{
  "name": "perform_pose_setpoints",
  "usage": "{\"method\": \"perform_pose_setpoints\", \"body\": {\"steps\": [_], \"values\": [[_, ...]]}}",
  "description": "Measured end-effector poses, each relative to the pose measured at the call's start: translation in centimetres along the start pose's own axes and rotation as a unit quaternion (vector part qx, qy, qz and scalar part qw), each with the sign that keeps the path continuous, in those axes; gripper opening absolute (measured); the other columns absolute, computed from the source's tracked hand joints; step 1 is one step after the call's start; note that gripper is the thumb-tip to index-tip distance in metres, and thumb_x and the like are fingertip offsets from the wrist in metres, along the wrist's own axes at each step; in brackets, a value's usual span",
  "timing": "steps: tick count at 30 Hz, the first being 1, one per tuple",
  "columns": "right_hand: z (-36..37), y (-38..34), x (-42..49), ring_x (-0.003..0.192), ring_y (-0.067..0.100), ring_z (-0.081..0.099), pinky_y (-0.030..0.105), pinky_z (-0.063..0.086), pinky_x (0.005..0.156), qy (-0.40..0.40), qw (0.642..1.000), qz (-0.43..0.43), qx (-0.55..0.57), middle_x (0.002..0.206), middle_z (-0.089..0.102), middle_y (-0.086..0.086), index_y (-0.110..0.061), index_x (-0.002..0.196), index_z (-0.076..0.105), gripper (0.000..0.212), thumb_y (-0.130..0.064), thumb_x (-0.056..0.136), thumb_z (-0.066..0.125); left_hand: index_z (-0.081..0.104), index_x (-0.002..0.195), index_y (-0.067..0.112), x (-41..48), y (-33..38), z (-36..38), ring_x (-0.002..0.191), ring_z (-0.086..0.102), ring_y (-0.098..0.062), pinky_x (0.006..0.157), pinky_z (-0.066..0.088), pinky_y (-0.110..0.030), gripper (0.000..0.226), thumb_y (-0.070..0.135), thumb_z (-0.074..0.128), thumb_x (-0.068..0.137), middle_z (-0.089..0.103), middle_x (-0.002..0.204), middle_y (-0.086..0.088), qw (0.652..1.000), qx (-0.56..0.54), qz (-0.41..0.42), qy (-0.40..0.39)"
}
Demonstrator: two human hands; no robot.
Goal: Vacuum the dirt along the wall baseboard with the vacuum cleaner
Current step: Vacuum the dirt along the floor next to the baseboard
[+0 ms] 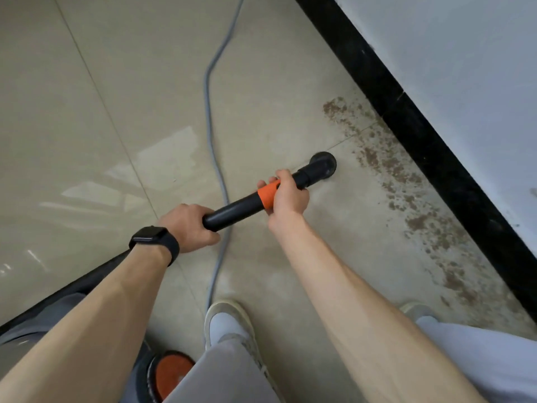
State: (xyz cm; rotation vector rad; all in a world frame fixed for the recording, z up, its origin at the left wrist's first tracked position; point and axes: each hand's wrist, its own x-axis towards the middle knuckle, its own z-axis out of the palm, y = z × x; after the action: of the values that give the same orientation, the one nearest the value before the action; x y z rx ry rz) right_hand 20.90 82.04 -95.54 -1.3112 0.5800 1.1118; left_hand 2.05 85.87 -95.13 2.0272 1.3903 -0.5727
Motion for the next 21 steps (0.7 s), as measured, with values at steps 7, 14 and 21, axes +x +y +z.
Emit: {"method": "perform_pose_setpoints", "body": {"steps": [7, 14, 21], "values": [[-6.5, 1.8, -0.6, 0.051, 0.019, 0.07, 0.024, 0.054, 0.052, 0.119, 0.992, -0.039, 0.015, 0.064, 0.06, -0.001, 0.003, 0.129, 0.049, 0.038, -0.016, 0.097, 0.057, 0.063, 0.09, 0.037, 1.2, 2.6, 1.4, 0.07, 0.062, -0.014, 0.061, 0.05, -0.027, 0.023, 0.052, 0.064, 0.072, 0.061, 0.074, 0.012, 0.973, 0.201, 0.088, -0.068], [-11.5, -0.7, -1.1, 0.048, 0.016, 0.069, 0.027, 0.054, 0.05, 0.243, 0.967, -0.026, 0.077, 0.071, 0.062, 0.002, -0.003, 0.117, 0.053, 0.024, -0.018, 0.099, 0.058, 0.059, 0.082, 0.036, 3.5, 8.5, 1.7, 0.068, 0.061, -0.014, 0.053, 0.038, -0.024, 0.023, 0.055, 0.058, 0.068, 0.058, 0.071, 0.011, 0.926, 0.308, 0.197, -0.094], [-9.9, 3.0, -2.8, 0.047, 0.017, 0.067, 0.034, 0.058, 0.056, 0.233, 0.967, 0.049, 0.092, 0.073, 0.063, 0.004, -0.009, 0.116, 0.041, 0.025, -0.021, 0.102, 0.058, 0.055, 0.076, 0.035, 2.8, 5.2, 0.3, 0.066, 0.058, -0.012, 0.054, 0.037, -0.025, 0.024, 0.057, 0.059, 0.066, 0.057, 0.07, 0.013, 0.907, 0.376, 0.155, -0.109]]}}
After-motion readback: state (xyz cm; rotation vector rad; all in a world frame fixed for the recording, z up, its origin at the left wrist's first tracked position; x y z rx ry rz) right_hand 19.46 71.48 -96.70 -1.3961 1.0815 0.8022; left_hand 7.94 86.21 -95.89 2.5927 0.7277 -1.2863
